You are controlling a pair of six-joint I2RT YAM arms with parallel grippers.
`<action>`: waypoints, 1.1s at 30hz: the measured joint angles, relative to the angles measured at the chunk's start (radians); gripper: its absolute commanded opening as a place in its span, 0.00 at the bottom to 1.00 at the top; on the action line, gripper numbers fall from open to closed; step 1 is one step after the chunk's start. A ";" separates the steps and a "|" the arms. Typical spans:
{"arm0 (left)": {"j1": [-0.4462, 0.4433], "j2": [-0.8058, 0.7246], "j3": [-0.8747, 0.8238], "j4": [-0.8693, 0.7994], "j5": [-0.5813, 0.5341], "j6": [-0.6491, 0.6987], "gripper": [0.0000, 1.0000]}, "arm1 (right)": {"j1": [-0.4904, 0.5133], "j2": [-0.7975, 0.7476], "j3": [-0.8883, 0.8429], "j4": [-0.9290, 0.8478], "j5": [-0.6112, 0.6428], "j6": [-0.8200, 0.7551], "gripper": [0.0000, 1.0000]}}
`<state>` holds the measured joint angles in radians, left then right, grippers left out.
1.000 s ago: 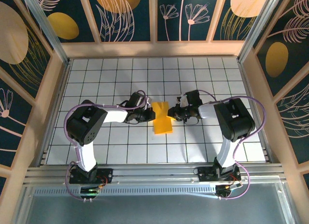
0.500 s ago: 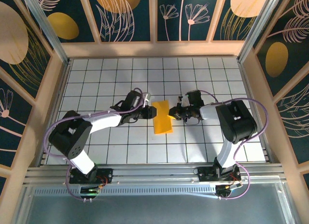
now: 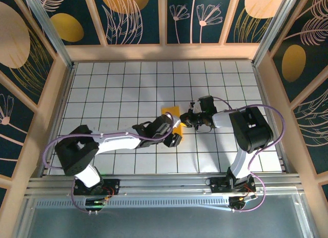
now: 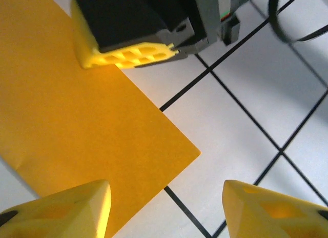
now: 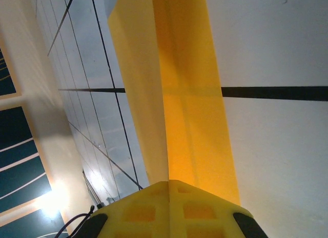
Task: Fold a paper plane with a square sheet of paper (fold left side to right side)
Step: Fold the triangle a second time at the center of the table.
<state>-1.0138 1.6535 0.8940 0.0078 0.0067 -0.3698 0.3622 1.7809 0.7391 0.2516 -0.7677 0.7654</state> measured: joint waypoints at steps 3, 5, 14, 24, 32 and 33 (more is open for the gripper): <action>-0.034 0.068 0.060 -0.039 -0.056 0.035 0.63 | 0.000 0.000 0.000 0.000 0.000 0.000 0.00; -0.051 0.108 0.100 -0.061 -0.095 0.054 0.63 | 0.000 0.000 0.000 0.000 0.000 0.000 0.00; -0.072 0.175 0.183 -0.122 -0.232 0.101 0.68 | 0.000 0.000 0.000 0.000 0.000 0.000 0.00; -0.081 0.217 0.221 -0.150 -0.273 0.145 0.45 | 0.000 0.000 0.000 0.000 0.000 0.000 0.00; -0.081 0.212 0.221 -0.150 -0.250 0.149 0.12 | 0.000 0.000 0.000 -0.019 0.011 -0.008 0.00; -0.080 0.212 0.221 -0.150 -0.250 0.150 0.09 | -0.001 0.000 0.000 -0.023 0.012 -0.010 0.00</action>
<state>-1.0943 1.8652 1.1149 -0.1425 -0.2432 -0.2203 0.3614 1.7809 0.7395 0.2283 -0.7559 0.7559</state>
